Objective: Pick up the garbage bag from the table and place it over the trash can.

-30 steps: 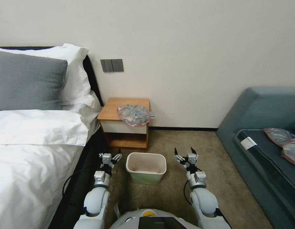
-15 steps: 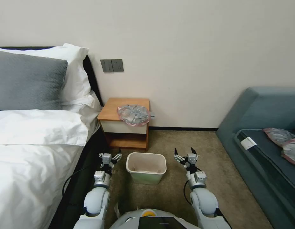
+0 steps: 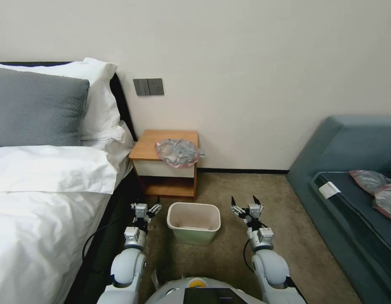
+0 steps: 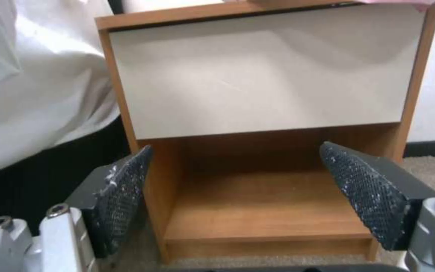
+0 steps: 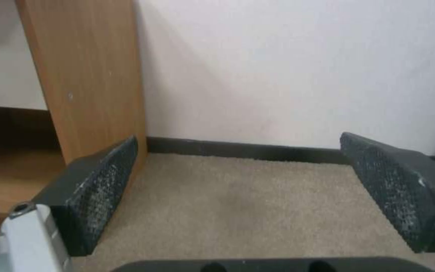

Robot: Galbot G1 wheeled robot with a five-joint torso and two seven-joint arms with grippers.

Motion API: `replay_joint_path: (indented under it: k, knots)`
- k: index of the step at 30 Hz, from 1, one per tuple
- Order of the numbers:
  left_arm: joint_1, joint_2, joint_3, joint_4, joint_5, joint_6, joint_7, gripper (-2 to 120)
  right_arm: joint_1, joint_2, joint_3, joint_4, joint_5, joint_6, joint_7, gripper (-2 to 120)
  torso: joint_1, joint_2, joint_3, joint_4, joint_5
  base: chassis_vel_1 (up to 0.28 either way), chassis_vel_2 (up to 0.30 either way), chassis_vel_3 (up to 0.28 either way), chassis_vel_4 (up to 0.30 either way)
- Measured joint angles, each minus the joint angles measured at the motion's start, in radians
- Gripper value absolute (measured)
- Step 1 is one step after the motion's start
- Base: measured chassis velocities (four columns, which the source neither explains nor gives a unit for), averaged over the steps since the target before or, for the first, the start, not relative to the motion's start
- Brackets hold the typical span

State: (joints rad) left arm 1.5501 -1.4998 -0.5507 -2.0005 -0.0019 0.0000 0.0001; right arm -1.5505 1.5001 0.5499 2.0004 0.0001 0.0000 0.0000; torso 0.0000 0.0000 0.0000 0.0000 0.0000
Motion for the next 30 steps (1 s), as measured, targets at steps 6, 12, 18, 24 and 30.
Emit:
replay_joint_path:
  k: [6, 12, 18, 24, 30]
  knots:
    - [0.004, 0.01, -0.034, -0.032, -0.049, 0.002, 0.007, 99, -0.027, 0.009, 0.0, 0.043, -0.004, 0.001, -0.008, 100, 0.0, 0.0, 0.0, 0.0, -0.0001, 0.0, 0.0, 0.0, 0.0]
    - [0.024, 0.057, -0.2, -0.185, -0.286, 0.026, 0.046, 100, -0.17, 0.066, -0.003, 0.266, -0.04, 0.009, -0.06, 100, 0.0, 0.0, 0.0, -0.0001, -0.0003, 0.0, 0.0, 0.0, 0.0]
    - [0.028, 0.068, -0.238, -0.221, -0.341, 0.032, 0.055, 100, -0.246, 0.084, -0.005, 0.395, -0.008, 0.005, -0.074, 100, 0.0, 0.0, 0.0, -0.0006, 0.0001, 0.0, 0.0, 0.0, 0.0]
    - [0.05, 0.109, -0.179, -0.179, -0.413, 0.102, 0.055, 100, -0.231, 0.055, -0.008, 0.401, 0.064, 0.006, -0.071, 100, 0.0, 0.0, 0.0, -0.0002, -0.0008, 0.0, 0.0, 0.0, 0.0]
    - [0.051, 0.158, -0.075, -0.111, -0.43, 0.128, 0.04, 100, -0.151, -0.014, -0.033, 0.337, 0.141, 0.005, -0.056, 100, 0.0, 0.0, 0.0, -0.0004, 0.0014, 0.0, 0.0, 0.0, 0.0]
